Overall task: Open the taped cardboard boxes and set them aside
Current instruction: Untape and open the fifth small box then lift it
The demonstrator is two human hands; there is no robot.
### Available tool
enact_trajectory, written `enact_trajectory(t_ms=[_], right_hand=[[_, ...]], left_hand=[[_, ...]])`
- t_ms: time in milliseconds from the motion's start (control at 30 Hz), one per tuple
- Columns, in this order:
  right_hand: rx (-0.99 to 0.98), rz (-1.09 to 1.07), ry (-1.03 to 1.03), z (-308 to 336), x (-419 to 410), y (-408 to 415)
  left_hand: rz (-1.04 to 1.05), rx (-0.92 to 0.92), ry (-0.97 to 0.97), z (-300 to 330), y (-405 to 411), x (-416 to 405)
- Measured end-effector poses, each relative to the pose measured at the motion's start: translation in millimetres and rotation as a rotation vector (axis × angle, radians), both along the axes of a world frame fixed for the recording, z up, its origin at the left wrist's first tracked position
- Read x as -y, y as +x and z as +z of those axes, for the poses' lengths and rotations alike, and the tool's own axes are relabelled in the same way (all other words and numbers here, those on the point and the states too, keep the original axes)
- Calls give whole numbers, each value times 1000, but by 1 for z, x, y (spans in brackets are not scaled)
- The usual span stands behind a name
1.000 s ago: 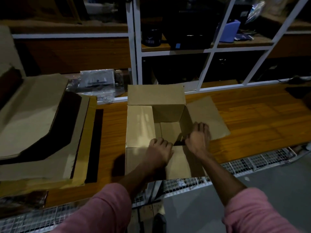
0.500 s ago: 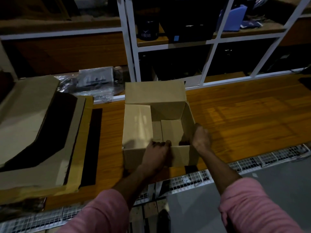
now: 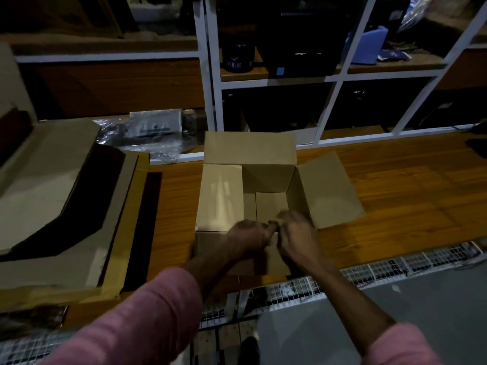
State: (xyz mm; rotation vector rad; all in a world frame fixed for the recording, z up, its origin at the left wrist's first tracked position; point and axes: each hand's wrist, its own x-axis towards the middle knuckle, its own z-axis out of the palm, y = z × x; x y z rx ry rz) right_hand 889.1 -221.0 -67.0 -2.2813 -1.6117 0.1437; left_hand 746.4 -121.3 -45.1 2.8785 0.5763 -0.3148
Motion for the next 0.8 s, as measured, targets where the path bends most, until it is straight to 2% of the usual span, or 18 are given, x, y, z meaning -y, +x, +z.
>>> enact_trajectory(t_ms=[100,167,200,267,333,433,533,633,800], right_hand=[[6,102,-10,-9,13,-9],[23,154,-15,-6,18,-5],[24,177,-20,-4,21,-3],[21,202,-22,-2,20,1],[20,193,-13,-2,17,3],[18,164,-8,-4,16,-1],[-6,176,18,-7,18,-1],[-4,176,12,-5,17,-1],[20,152,46,-11,16,0]], left_hand=[[74,-131,-37,21,8,-9],[24,-189,-10,21,12,-8],[-15,-189,46,24,10,-5],[-92,-206,343,33,4,-2],[-2,-227,508,40,-7,-2],[215,-108,572,51,-28,-10],[377,-67,624,55,-52,-23],[458,-70,606,65,-78,-40],[646,-37,212,32,-110,-66]])
